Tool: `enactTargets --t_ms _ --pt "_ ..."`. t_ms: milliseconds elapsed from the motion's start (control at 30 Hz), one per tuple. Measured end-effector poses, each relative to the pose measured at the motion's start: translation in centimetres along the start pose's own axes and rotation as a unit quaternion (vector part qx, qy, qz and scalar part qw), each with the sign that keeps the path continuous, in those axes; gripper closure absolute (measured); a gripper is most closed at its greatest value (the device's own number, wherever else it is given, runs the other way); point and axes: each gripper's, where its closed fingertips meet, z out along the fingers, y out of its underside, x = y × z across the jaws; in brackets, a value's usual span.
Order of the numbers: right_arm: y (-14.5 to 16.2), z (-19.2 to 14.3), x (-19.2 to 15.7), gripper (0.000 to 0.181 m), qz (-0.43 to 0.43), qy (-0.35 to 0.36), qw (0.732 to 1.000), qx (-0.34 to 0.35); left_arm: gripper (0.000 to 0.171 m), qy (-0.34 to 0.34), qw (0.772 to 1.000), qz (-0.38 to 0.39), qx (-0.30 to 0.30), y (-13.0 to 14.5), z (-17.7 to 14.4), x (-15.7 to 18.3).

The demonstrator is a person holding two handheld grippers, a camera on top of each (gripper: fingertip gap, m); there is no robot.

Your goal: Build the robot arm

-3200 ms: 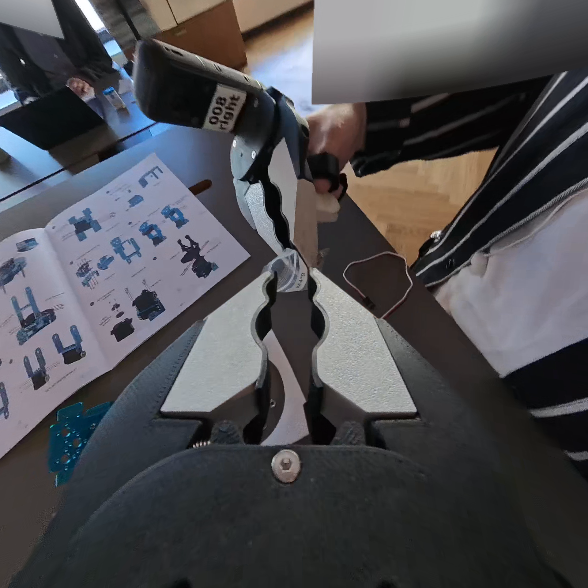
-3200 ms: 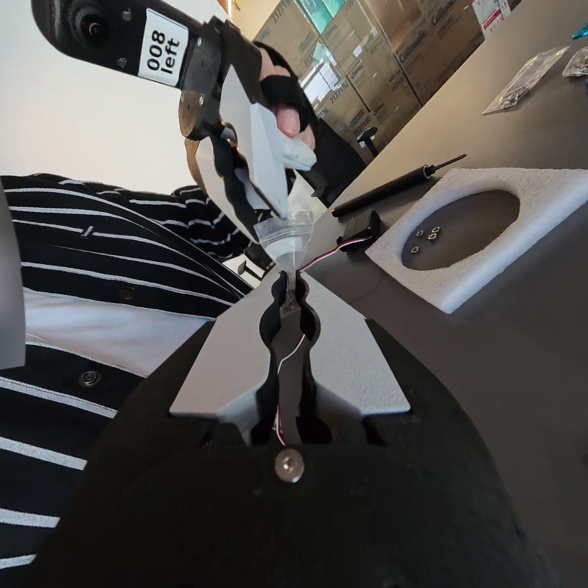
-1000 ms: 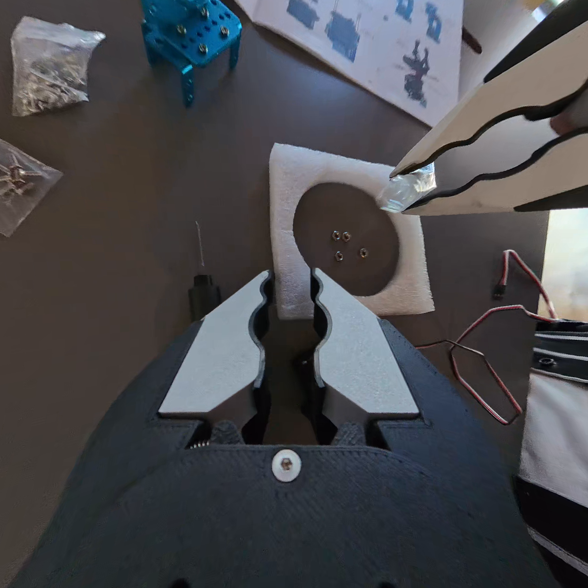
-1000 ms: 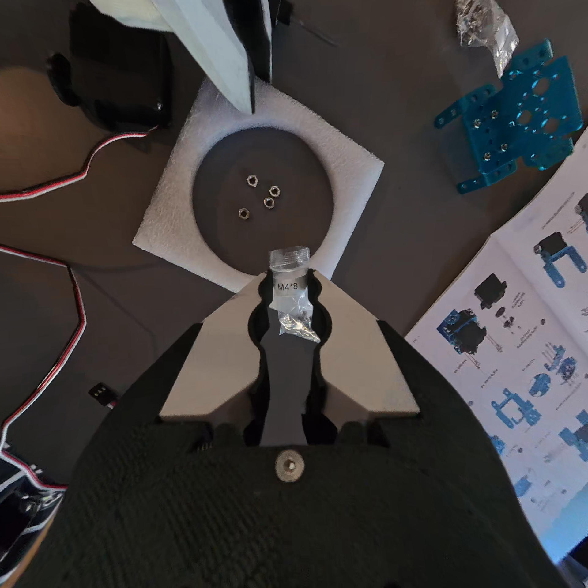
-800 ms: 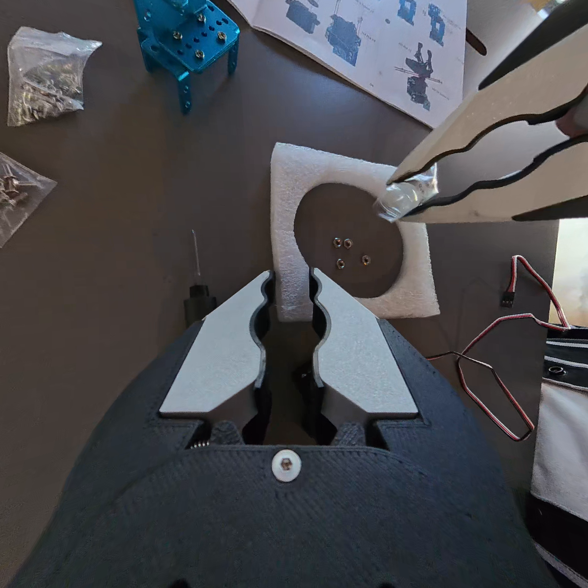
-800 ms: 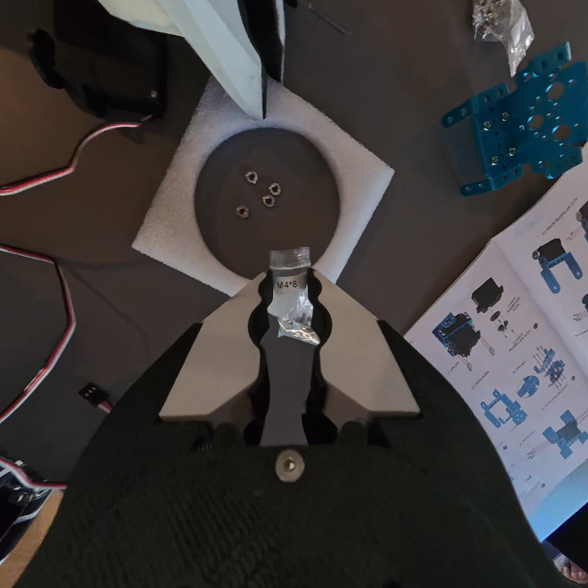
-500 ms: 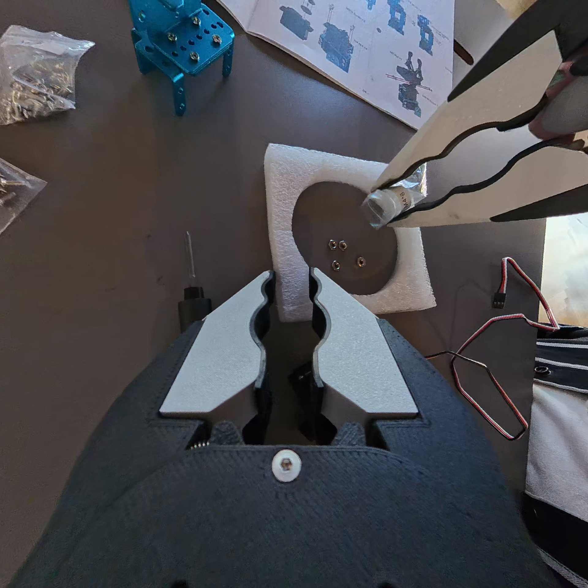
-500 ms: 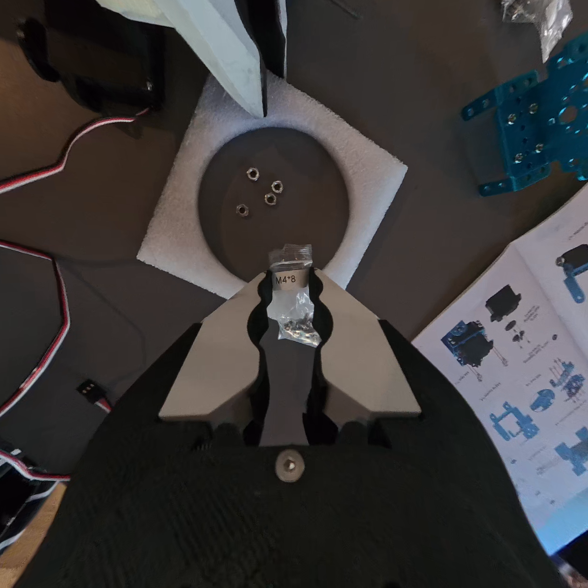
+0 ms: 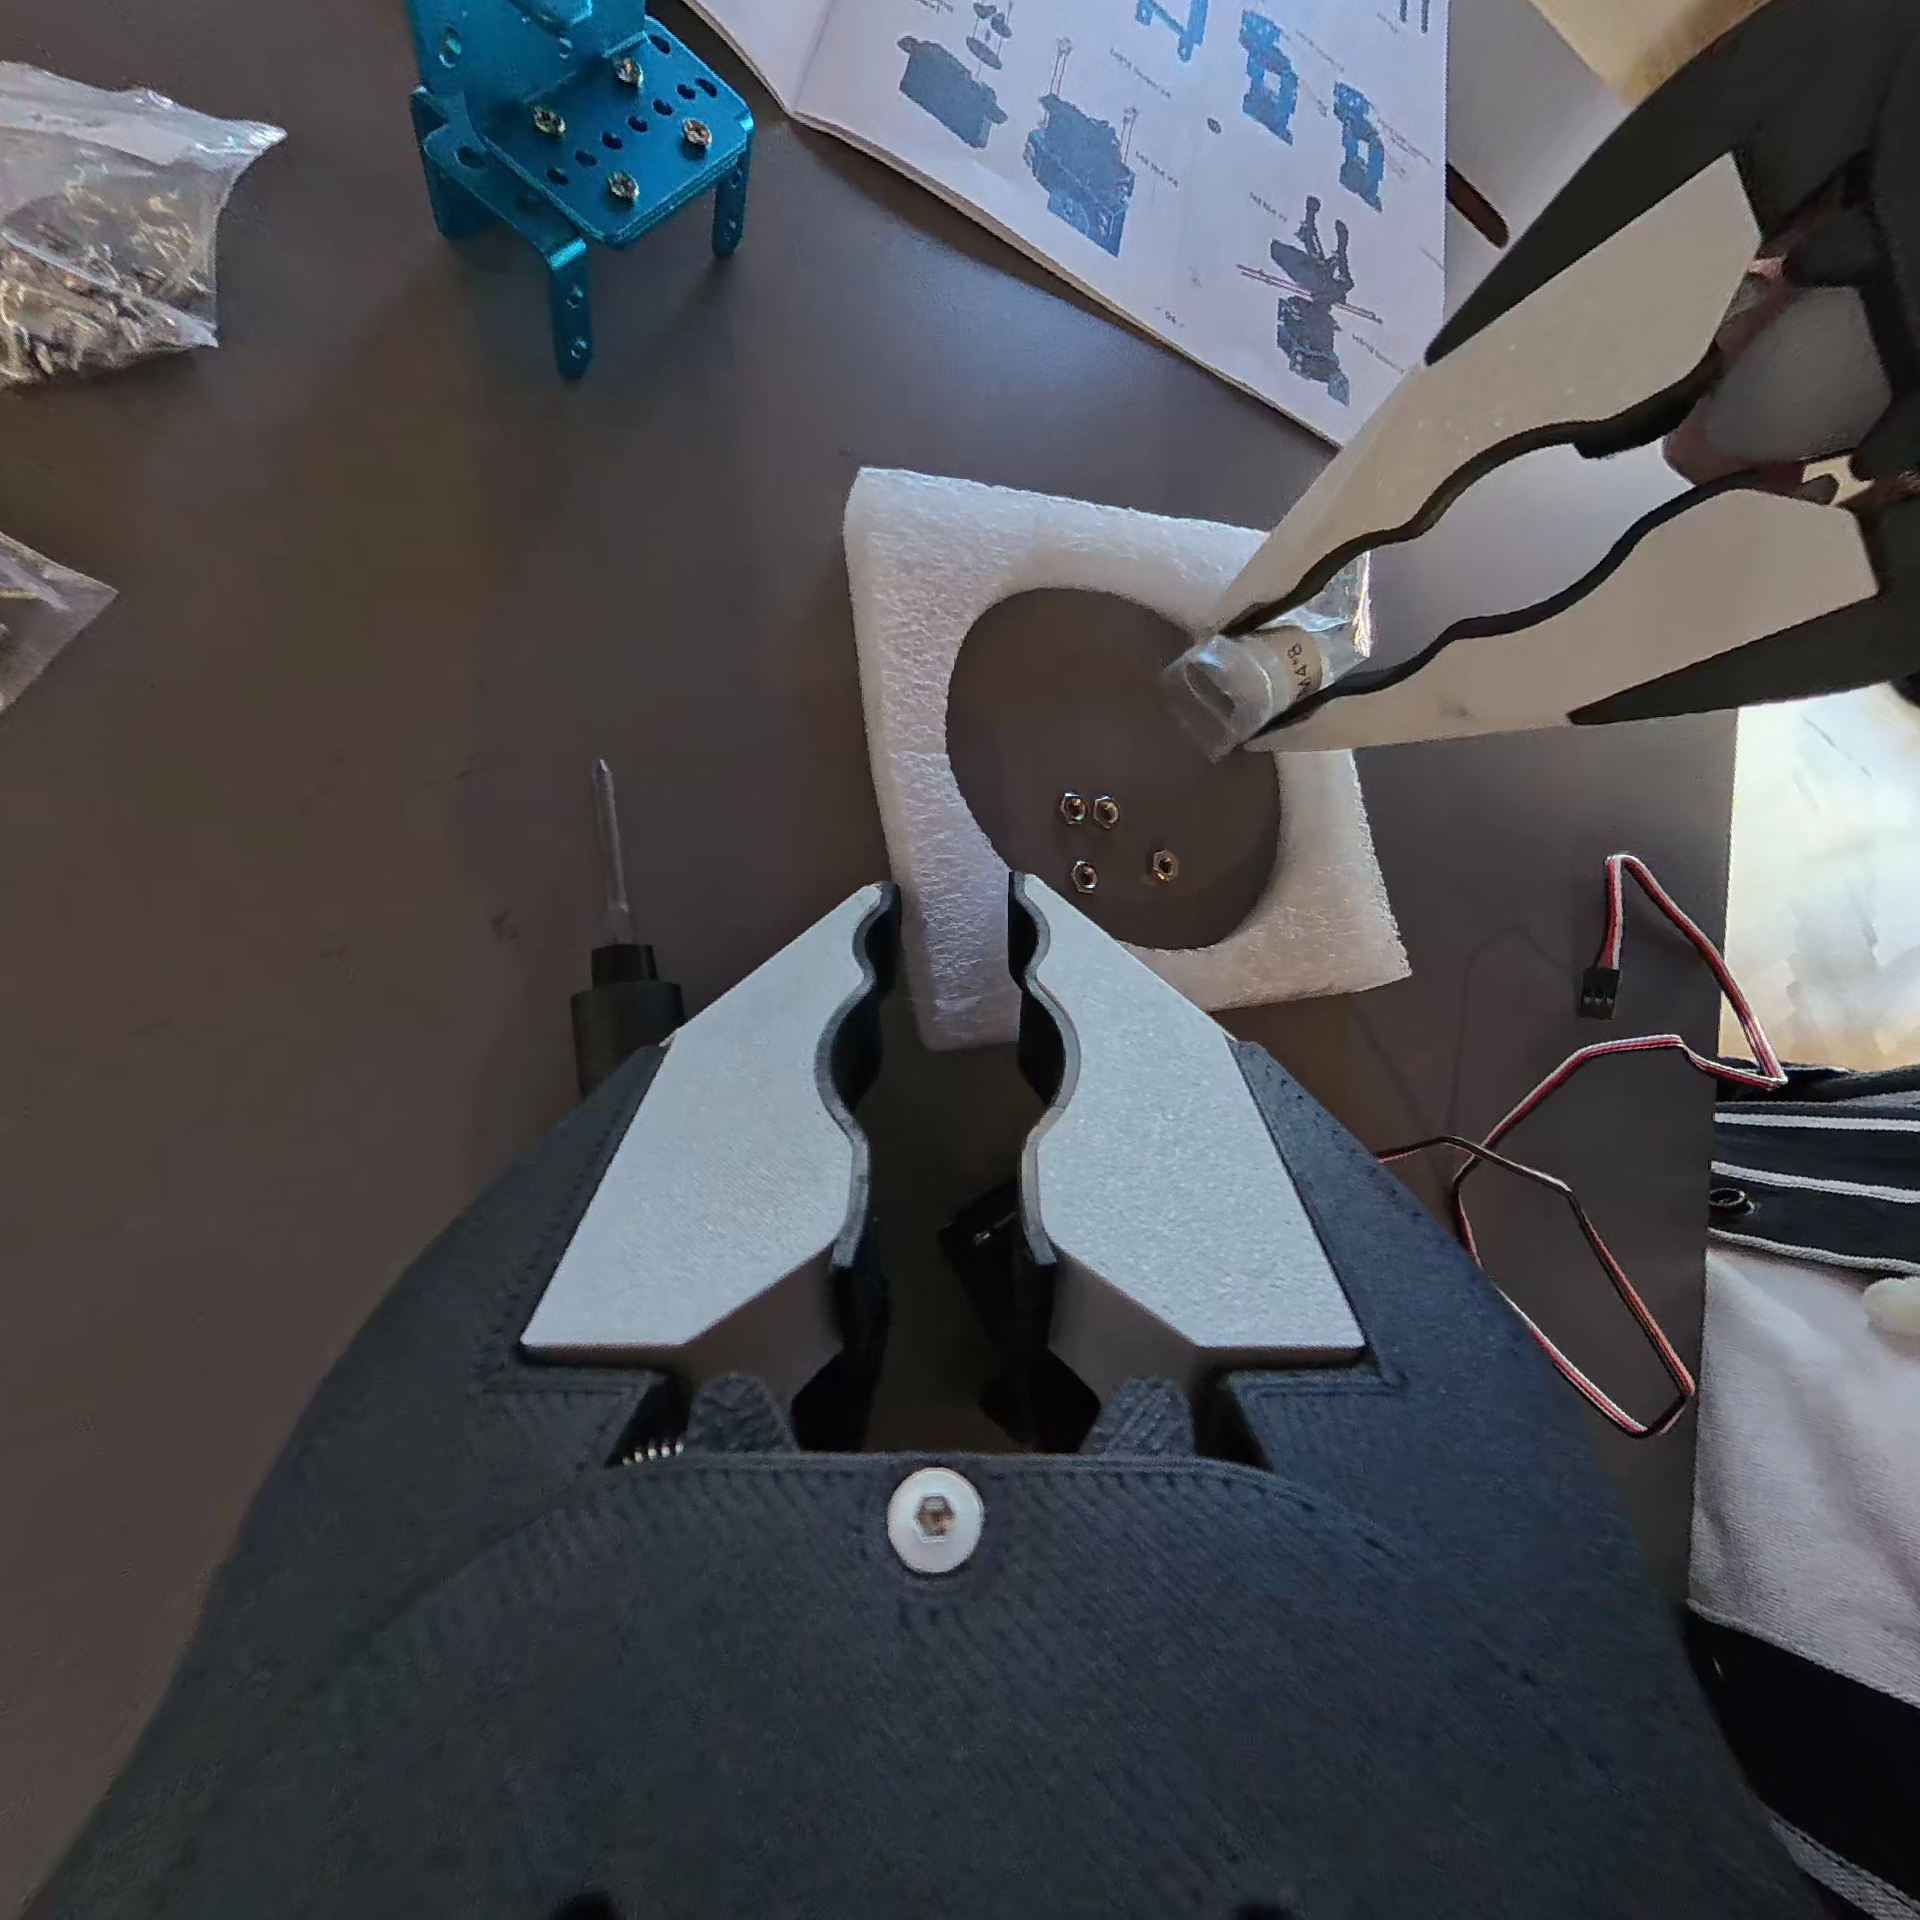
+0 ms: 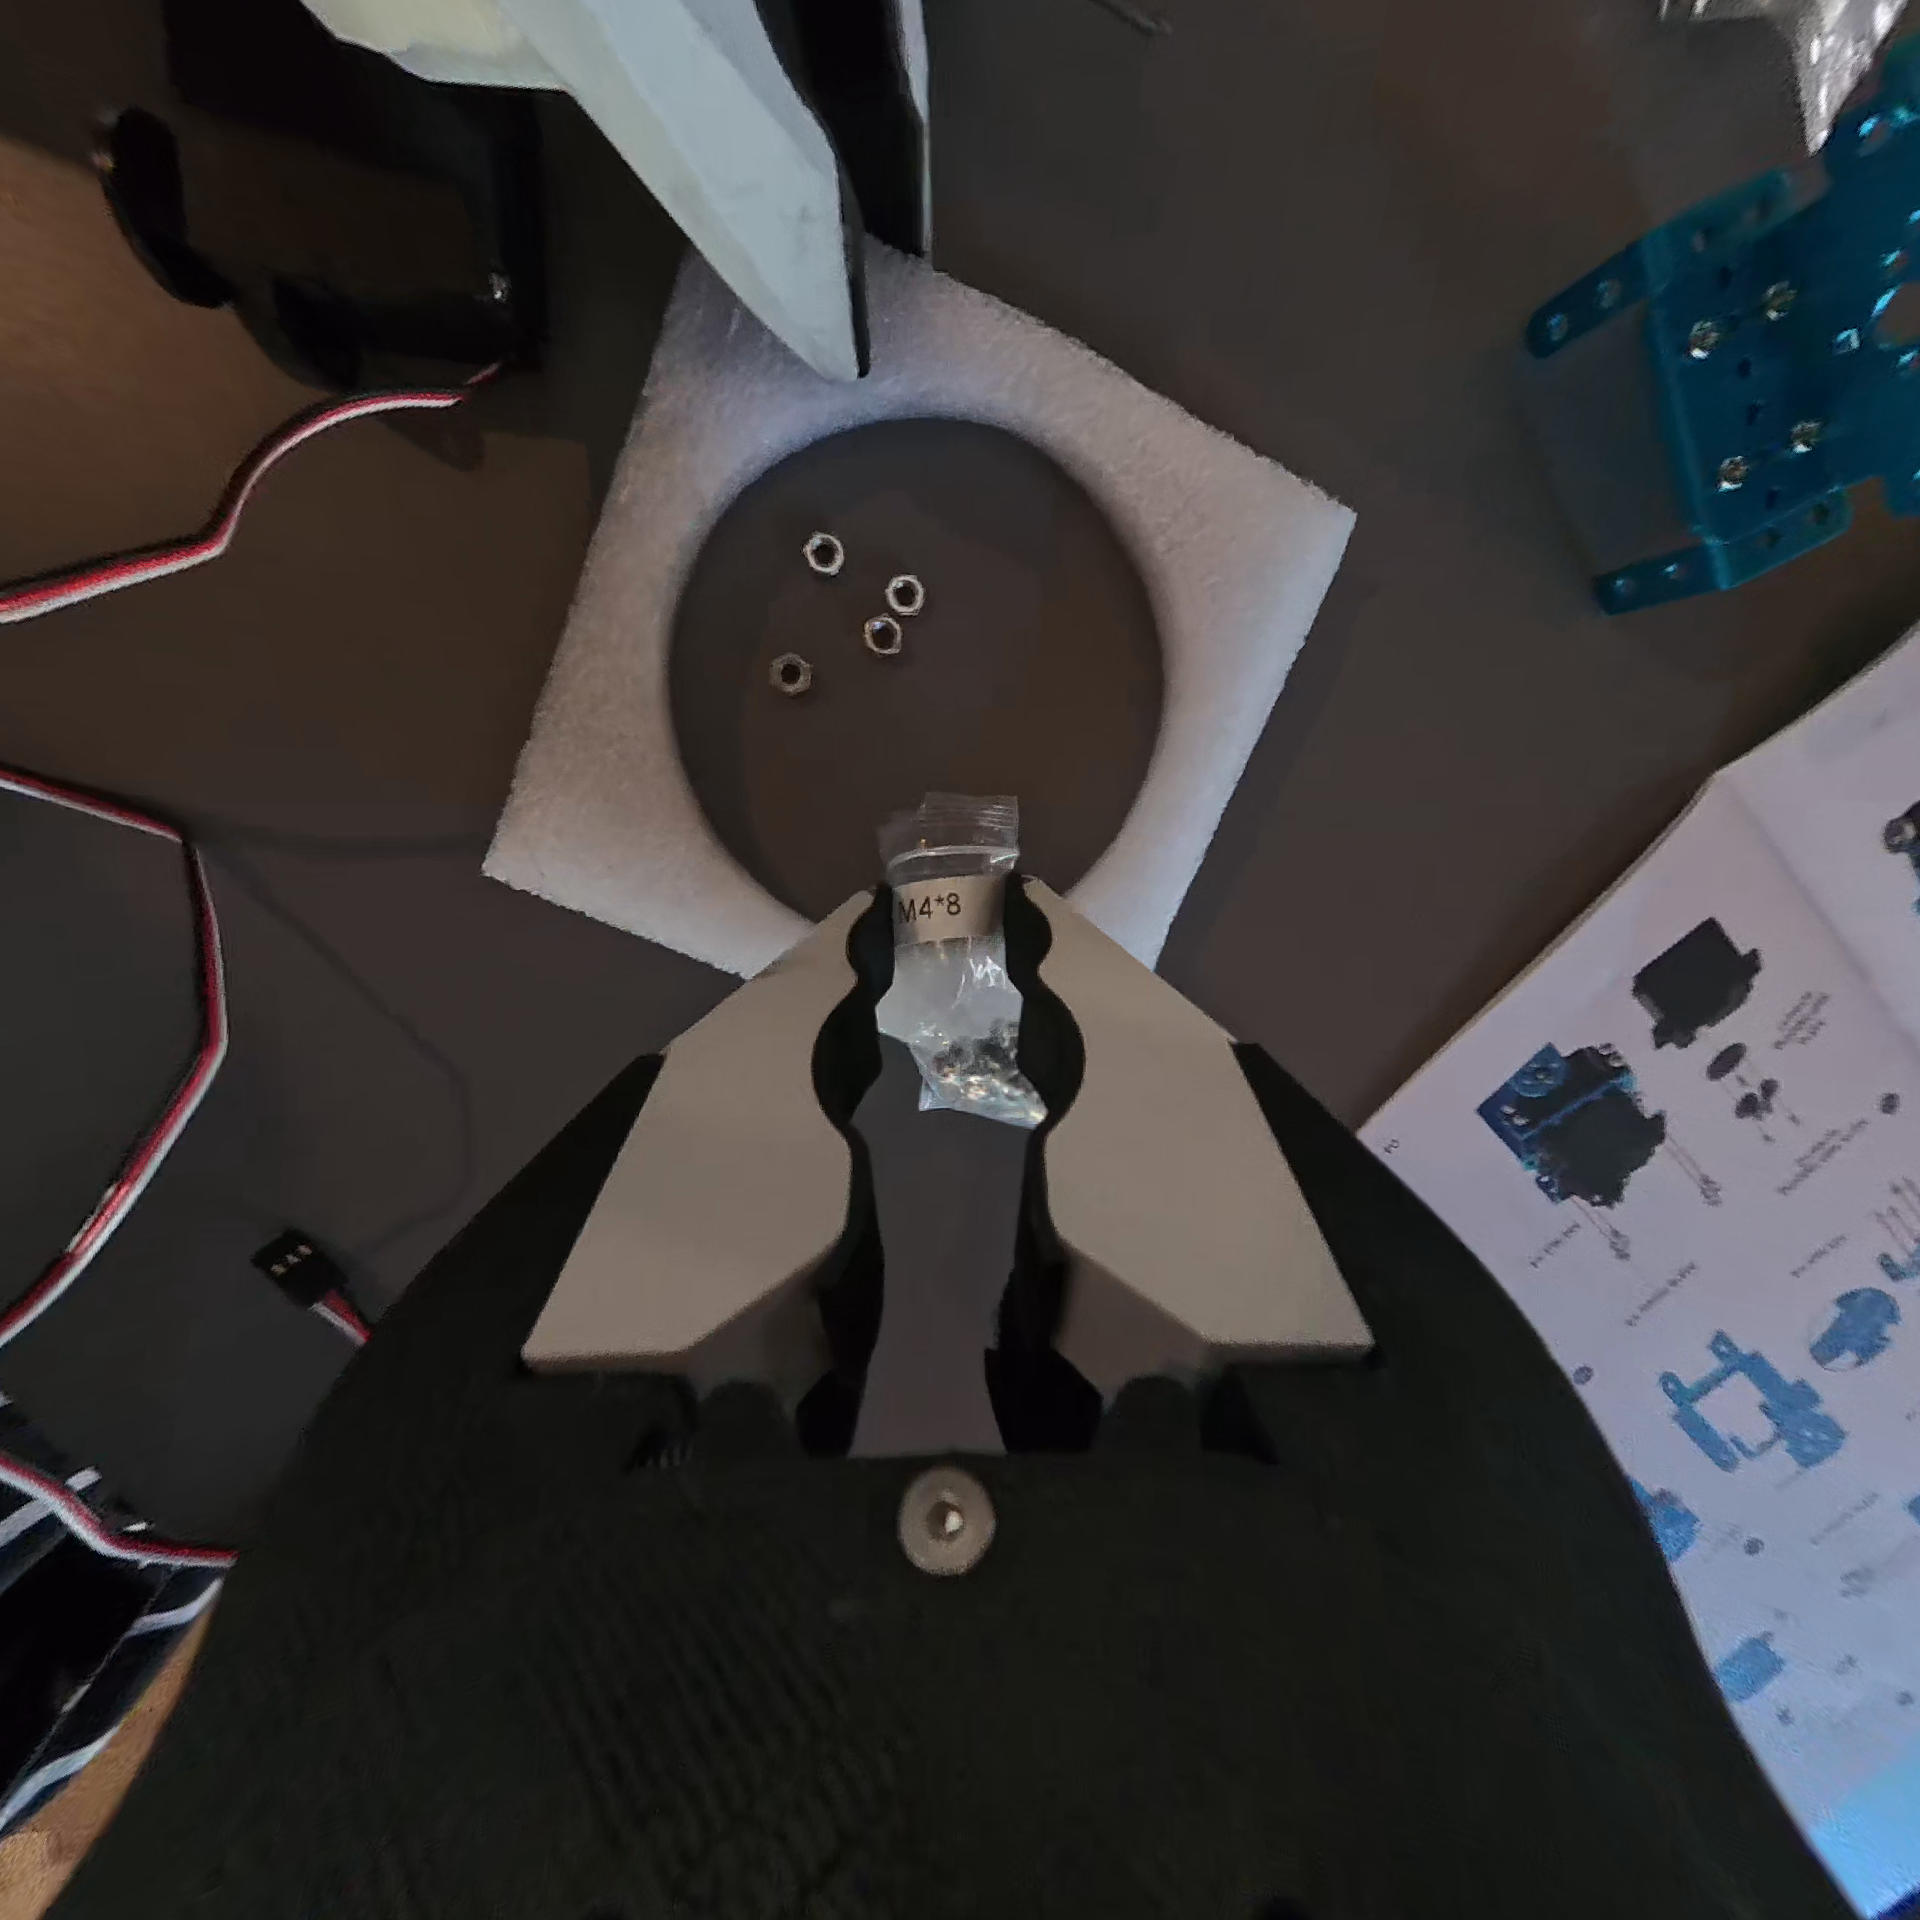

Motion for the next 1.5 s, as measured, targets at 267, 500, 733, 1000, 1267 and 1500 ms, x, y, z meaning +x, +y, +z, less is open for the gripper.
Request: enactTargets --t_ms 267,500,733,1000,1267,1500 --pt "0.2 0.1 0.4 0.161 -0.001 0.006 1.0 -0.005 0.154 0.005 1.0 -0.002 0.002 -0.1 0.0 0.1" --pt "0.2 0.0 0.0 0.161 0.004 -0.007 1.0 -0.005 0.154 0.008 1.0 -0.005 0.003 -0.1 0.0 0.1" --pt "0.3 -0.1 -0.6 0.161 -0.014 -0.011 1.0 -0.01 0.155 0.005 1.0 0.001 0.005 -0.1 0.0 0.2" --pt "0.6 -0.1 0.0 0.161 -0.017 -0.004 1.0 -0.016 0.156 0.01 1.0 -0.003 0.005 -0.1 0.0 0.2" --pt "0.8 -0.3 0.2 0.162 0.008 -0.019 0.999 -0.028 0.157 0.014 1.0 -0.004 0.007 -0.1 0.0 0.3" --pt "0.6 -0.5 0.0 0.163 0.005 -0.026 0.999 -0.029 0.159 0.022 1.0 -0.008 0.009 -0.1 0.1 0.5"
